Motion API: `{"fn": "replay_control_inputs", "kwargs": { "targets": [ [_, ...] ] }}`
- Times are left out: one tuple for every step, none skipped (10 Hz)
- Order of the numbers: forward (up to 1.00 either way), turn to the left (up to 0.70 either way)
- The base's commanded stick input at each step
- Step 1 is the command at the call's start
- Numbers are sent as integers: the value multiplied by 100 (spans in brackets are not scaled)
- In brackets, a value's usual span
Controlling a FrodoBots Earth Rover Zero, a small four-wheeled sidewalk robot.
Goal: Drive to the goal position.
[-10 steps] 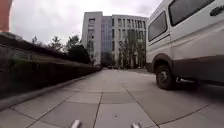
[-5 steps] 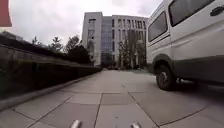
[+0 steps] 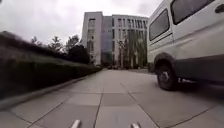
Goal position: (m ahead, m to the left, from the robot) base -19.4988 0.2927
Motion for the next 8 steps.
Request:
{"fn": "replay_control_inputs", "kwargs": {
  "targets": [
    [0, 0],
    [0, 0],
    [0, 9],
    [0, 42],
    [0, 85],
    [0, 85],
    [0, 85],
    [0, 85]
  ]
}}
